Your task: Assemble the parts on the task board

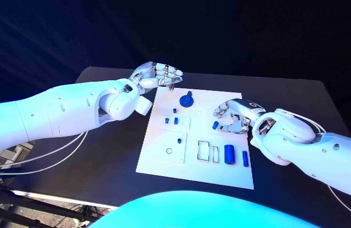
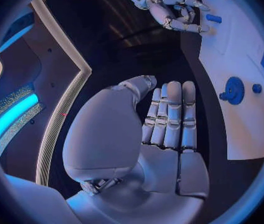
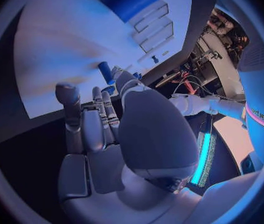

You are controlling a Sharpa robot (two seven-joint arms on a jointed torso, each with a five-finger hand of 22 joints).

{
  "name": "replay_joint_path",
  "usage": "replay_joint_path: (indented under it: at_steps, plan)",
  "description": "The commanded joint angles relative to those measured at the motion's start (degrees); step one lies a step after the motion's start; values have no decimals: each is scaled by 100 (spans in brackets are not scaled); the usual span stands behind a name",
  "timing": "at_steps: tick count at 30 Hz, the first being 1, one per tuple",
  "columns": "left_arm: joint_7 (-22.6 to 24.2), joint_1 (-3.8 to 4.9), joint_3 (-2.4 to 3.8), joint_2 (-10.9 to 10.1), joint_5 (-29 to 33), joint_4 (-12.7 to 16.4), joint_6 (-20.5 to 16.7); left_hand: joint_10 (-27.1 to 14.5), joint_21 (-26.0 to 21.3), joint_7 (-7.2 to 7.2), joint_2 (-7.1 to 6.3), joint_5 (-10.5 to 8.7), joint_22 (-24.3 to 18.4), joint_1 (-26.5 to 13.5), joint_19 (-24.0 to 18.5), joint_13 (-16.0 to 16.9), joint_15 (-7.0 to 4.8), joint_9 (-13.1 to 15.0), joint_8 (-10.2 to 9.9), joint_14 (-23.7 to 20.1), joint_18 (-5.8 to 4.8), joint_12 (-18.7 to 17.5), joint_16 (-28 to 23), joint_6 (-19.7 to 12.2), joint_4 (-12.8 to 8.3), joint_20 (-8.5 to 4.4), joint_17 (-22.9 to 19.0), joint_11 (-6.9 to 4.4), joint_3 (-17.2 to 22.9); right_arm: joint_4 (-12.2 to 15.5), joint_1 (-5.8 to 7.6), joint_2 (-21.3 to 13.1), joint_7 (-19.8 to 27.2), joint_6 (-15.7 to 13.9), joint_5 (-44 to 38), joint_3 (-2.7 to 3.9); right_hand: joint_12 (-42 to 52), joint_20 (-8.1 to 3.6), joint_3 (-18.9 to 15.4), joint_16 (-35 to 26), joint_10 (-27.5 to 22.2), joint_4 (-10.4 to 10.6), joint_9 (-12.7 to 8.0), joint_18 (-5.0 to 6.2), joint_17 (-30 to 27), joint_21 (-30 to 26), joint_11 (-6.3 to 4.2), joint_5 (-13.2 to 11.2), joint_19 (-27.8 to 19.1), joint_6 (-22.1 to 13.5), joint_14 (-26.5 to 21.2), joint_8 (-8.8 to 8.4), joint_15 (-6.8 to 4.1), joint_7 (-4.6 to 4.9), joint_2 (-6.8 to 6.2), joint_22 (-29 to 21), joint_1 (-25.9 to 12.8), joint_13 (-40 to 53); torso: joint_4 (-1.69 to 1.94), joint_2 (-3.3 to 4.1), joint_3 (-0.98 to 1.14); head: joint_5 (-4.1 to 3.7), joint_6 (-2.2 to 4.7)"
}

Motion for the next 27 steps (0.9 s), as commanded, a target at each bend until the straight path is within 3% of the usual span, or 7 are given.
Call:
replay_joint_path:
  at_steps: [1,8,14,19,22,27]
  plan:
    - [27,6,4,7,-26,6,104,-43,-22,4,50,1,-9,7,-2,5,15,-5,-23,-41,75,18,-31,-34,-32,39,-5,5,14,-45,-8,43,-24,356,-72,-9,63,-8,37,30,60,45,-10,-94,18,43,-30,29,48,48,57,-19,-22,-12,9,25,63,4,4,-1,-4,4,0]
    - [24,6,4,7,-28,7,105,-43,-22,4,50,1,-9,7,-2,5,15,-5,-23,-41,75,18,-31,-34,-32,39,-5,5,14,-87,-27,128,-46,367,-132,-31,250,-44,333,82,349,164,-44,-139,73,266,-68,47,197,197,89,13,-60,-22,8,223,112,-10,-2,2,-1,18,0]
    - [22,6,4,8,-28,7,110,-43,-22,4,50,1,-9,7,-2,5,15,-5,-23,-41,75,18,-31,-34,-32,39,-5,5,14,-96,-37,154,-56,320,-160,-39,296,-117,1035,180,932,319,-53,-184,211,515,-173,-50,327,503,134,108,-146,-96,-90,461,89,-13,-9,-6,-3,20,0]
    - [11,7,4,9,-32,8,121,-48,-23,4,57,1,-9,7,-1,8,15,-5,-19,-40,75,25,-28,-34,-35,41,-9,5,11,-96,-43,170,-70,264,-165,-43,330,-168,1300,224,1234,366,-16,-200,280,599,-250,-36,371,662,154,200,-205,-152,-132,550,1,21,-7,-4,-2,14,0]
    - [7,7,4,10,-36,7,125,-48,-23,4,57,1,-9,7,-1,8,15,-5,-19,-40,75,25,-28,-34,-35,41,-9,5,11,-100,-49,183,-130,185,-204,-46,356,-209,1452,242,1394,358,36,-207,306,639,-307,-17,396,785,162,302,-253,-207,-91,597,-35,57,-5,-3,-1,14,0]
    - [3,7,4,11,-38,6,125,-48,-23,4,57,1,-9,7,-1,8,15,-5,-19,-40,75,25,-28,-34,-35,41,-9,5,11,-107,-59,189,-267,-16,-299,-48,381,-278,1870,278,1585,178,167,-224,367,718,-386,-361,442,914,181,498,-324,-274,131,692,40,135,-3,-2,-1,7,0]
